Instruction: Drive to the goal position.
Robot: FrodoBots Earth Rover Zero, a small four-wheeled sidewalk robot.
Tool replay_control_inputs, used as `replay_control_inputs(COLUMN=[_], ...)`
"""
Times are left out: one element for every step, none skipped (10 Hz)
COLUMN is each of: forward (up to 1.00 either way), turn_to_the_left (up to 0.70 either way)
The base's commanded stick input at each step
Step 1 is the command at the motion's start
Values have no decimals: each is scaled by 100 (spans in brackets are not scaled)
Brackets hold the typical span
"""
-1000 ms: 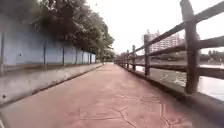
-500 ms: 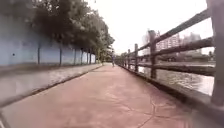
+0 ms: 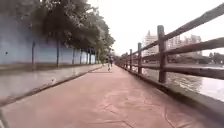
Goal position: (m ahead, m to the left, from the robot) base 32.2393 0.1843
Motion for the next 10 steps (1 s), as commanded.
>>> replay_control_inputs(forward=[98, 98, 98, 98, 98, 98, 98, 98, 98, 98], turn_to_the_left=[0, 0, 0, 0, 0, 0, 0, 0, 0, 0])
